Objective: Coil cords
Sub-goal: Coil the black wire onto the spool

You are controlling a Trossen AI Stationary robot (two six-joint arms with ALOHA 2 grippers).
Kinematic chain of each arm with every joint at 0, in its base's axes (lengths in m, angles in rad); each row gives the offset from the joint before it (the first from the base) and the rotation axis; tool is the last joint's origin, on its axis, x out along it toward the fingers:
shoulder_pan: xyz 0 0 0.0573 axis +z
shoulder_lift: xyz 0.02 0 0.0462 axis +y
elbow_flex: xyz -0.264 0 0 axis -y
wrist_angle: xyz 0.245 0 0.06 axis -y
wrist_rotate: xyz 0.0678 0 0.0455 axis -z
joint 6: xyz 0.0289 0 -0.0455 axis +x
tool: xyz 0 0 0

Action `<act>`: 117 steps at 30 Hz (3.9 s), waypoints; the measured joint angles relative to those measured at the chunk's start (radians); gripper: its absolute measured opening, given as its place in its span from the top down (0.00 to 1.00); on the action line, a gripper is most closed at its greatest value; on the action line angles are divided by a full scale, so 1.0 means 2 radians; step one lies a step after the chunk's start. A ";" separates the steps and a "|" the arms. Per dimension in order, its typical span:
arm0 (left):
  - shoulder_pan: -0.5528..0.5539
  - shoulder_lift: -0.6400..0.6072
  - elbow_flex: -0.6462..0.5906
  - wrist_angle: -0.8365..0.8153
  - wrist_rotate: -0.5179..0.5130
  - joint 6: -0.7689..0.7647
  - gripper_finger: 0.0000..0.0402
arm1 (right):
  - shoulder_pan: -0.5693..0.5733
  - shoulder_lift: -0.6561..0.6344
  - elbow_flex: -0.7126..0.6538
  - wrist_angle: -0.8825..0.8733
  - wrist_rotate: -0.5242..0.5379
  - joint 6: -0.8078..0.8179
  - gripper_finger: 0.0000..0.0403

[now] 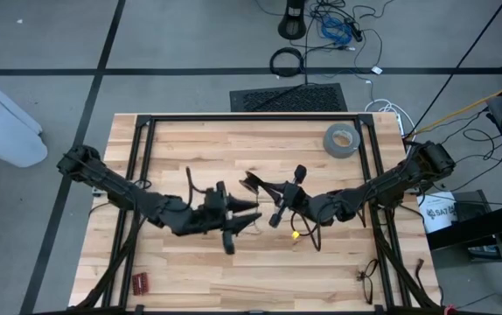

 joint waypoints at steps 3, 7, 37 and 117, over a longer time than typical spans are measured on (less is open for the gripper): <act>0.015 0.000 0.000 0.011 -0.002 -0.001 0.66 | 0.000 0.000 0.000 0.003 0.000 0.000 1.00; 0.028 0.000 0.000 0.013 0.015 -0.017 0.66 | 0.000 0.000 0.000 0.004 0.000 0.000 1.00; 0.027 0.025 0.000 -0.138 0.094 -0.094 0.40 | -0.010 0.000 0.000 0.009 -0.053 0.001 1.00; 0.023 0.210 -0.022 0.180 -0.041 0.192 0.97 | 0.021 -0.077 0.000 -0.018 -0.130 -0.014 1.00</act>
